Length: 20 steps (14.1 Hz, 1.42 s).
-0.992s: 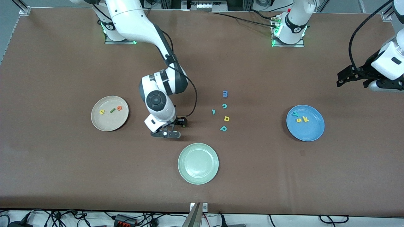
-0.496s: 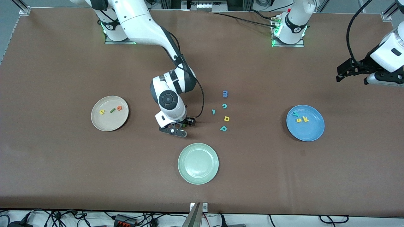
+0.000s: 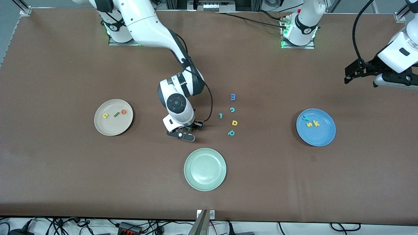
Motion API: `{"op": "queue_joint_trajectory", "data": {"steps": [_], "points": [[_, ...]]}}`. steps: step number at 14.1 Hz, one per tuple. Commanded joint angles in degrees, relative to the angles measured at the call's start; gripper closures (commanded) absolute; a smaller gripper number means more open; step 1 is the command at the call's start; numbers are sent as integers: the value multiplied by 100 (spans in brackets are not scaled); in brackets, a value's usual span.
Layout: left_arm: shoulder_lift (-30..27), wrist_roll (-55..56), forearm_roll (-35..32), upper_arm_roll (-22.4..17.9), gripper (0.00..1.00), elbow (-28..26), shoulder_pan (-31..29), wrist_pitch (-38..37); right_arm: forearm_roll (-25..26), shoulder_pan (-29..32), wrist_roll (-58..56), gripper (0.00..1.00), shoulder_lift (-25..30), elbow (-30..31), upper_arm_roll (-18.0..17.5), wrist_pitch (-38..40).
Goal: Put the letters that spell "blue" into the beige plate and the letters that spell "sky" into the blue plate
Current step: 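Grasp the green b with the right gripper while the left gripper withdraws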
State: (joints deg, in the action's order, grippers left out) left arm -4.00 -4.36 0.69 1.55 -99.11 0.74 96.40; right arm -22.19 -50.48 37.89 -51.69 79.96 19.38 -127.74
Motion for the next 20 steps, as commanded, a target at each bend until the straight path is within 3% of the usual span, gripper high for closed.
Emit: {"op": "queue_joint_trajectory", "data": {"steps": [1,5,7,8,15,17,20], "points": [[101,-109,45,-6,0,199,-29,-121,-49,38,-36,50,-131,-147,-30,-14],[215,-100,45,3,0,401,-3,-139,-49,38,-71,53,-166,-147,-30,-14],[224,-100,45,3,0,401,-12,-139,-66,38,-80,81,-158,-156,-30,4],[215,-100,45,3,0,401,-3,-148,-75,47,-80,90,-149,-156,-30,13],[215,-100,45,21,0,419,6,-200,-22,336,-553,91,280,-69,66,354],[215,-109,45,21,0,410,6,-209,-31,582,-1131,91,501,107,416,1142],[233,-109,45,47,0,419,14,-200,-22,1152,-2230,91,1193,913,576,1831]]}}
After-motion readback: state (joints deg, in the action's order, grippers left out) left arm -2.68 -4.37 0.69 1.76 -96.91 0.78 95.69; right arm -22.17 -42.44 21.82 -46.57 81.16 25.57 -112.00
